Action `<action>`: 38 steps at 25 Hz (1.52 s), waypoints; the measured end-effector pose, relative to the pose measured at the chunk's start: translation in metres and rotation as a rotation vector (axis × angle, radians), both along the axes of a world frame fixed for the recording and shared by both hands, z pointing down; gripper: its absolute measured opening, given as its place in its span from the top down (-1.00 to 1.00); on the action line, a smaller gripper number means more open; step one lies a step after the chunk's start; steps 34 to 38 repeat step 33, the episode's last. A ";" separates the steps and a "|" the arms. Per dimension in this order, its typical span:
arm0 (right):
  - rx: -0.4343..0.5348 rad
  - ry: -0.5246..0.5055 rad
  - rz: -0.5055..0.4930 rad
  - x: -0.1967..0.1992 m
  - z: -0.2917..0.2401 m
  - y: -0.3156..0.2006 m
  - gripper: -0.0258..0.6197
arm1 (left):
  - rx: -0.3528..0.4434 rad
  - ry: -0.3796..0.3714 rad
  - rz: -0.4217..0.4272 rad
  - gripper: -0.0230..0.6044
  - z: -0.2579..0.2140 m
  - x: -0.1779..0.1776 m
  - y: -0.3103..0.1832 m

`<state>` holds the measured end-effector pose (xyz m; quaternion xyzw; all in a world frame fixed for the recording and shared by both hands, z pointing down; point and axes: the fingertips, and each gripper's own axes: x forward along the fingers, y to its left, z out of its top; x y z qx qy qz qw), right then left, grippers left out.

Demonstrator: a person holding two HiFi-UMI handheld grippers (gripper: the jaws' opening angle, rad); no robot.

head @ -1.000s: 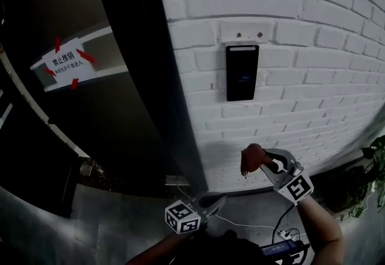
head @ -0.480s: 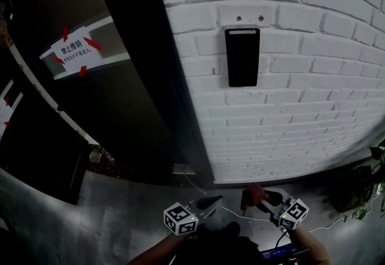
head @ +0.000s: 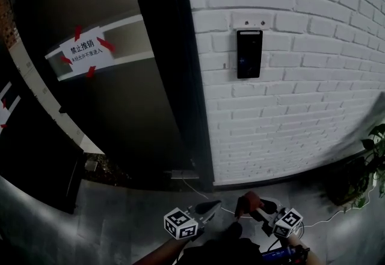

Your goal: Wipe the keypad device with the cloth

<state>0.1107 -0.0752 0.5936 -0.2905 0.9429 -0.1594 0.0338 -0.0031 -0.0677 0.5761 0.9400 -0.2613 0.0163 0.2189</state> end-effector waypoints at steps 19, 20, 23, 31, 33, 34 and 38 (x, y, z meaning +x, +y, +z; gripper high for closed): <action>0.058 0.078 0.166 -0.020 -0.005 0.109 0.67 | -0.002 0.053 0.146 0.92 0.016 -0.004 0.094; 0.059 0.074 0.172 -0.018 -0.005 0.110 0.67 | -0.001 0.053 0.154 0.91 0.016 -0.001 0.095; 0.052 0.062 0.180 -0.015 -0.001 0.111 0.67 | -0.003 0.047 0.159 0.92 0.016 0.004 0.094; 0.062 0.044 0.174 -0.004 -0.004 0.093 0.67 | 0.005 0.024 0.160 0.91 0.011 0.019 0.074; 0.058 0.043 0.174 -0.002 -0.002 0.089 0.67 | 0.007 0.020 0.160 0.91 0.010 0.023 0.070; 0.058 0.043 0.174 -0.002 -0.002 0.089 0.67 | 0.007 0.020 0.160 0.91 0.010 0.023 0.070; 0.058 0.043 0.174 -0.002 -0.002 0.089 0.67 | 0.007 0.020 0.160 0.91 0.010 0.023 0.070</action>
